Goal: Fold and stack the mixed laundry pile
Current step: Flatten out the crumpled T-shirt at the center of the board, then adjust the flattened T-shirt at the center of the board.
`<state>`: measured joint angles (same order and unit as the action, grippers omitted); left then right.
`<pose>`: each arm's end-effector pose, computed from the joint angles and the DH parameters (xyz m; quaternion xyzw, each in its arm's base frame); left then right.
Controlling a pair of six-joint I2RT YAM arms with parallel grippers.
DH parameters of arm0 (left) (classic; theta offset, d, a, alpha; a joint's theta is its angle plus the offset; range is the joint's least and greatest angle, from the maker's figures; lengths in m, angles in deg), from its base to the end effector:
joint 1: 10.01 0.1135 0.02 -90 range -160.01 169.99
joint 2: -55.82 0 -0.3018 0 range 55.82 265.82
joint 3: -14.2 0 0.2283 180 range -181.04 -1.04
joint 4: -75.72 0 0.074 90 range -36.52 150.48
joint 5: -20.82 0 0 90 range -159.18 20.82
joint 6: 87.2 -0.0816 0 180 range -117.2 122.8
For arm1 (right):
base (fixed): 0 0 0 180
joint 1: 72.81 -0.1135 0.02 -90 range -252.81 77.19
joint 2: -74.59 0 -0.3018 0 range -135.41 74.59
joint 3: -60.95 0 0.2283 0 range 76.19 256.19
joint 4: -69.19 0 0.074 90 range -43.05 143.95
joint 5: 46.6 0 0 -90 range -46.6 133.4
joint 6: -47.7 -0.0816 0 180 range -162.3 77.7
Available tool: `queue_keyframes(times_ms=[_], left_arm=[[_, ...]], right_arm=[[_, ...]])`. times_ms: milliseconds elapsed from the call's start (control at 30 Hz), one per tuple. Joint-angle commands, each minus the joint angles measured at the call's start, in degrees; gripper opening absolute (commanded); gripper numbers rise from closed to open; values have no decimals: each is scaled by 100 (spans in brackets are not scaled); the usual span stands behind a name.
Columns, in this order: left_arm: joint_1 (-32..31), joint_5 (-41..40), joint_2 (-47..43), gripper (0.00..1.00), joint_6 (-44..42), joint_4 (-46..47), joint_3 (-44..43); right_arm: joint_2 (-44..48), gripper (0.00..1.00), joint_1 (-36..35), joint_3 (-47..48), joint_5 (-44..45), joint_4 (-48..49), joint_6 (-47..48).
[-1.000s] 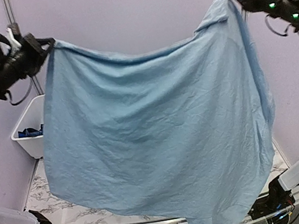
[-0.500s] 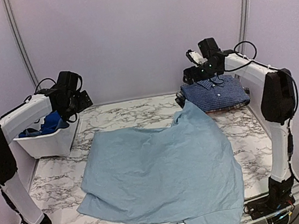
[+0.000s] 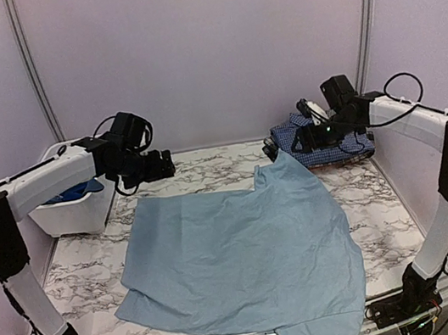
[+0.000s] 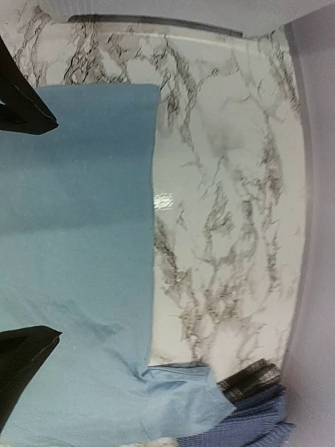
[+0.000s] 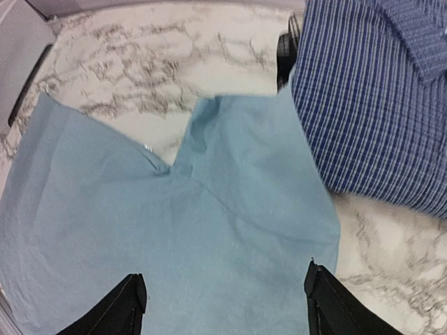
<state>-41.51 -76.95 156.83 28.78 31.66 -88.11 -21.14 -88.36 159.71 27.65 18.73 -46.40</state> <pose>0.3635 -0.2098 0.3098 0.0169 0.9144 -0.1378 0.3804 0.3614 0.1236 0.3135 -0.1416 0.9134 0.1872 0.3325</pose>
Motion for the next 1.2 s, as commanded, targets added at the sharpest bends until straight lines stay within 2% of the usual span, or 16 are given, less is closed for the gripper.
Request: queue_keyframes(times_ms=[0, 167, 400, 733, 1000, 1067, 1167], left_arm=[[-206, 390, 691, 99, -176, -177, 88], [-221, 112, 1308, 99, -18, -211, -74], [-54, -286, 1875, 97, 24, -337, -263], [461, -262, 2387, 94, -55, -430, -363], [942, -212, 2781, 92, -72, -523, -820], [1001, -208, 2785, 92, -115, -529, -996], [962, -115, 2521, 94, -221, -515, -1154]], right_arm=[[-35, 73, -104, -714, -255, 198, -259], [-384, 71, -155, -1130, -95, 511, -283], [-1296, 68, -150, -736, 169, 587, -169], [-2542, 59, -143, 260, 595, 491, 41], [-3514, 53, -28, 1905, 907, 97, 148], [-3531, 53, -25, 2266, 831, -91, 236], [-3051, 55, -46, 2360, 378, -182, 268]])
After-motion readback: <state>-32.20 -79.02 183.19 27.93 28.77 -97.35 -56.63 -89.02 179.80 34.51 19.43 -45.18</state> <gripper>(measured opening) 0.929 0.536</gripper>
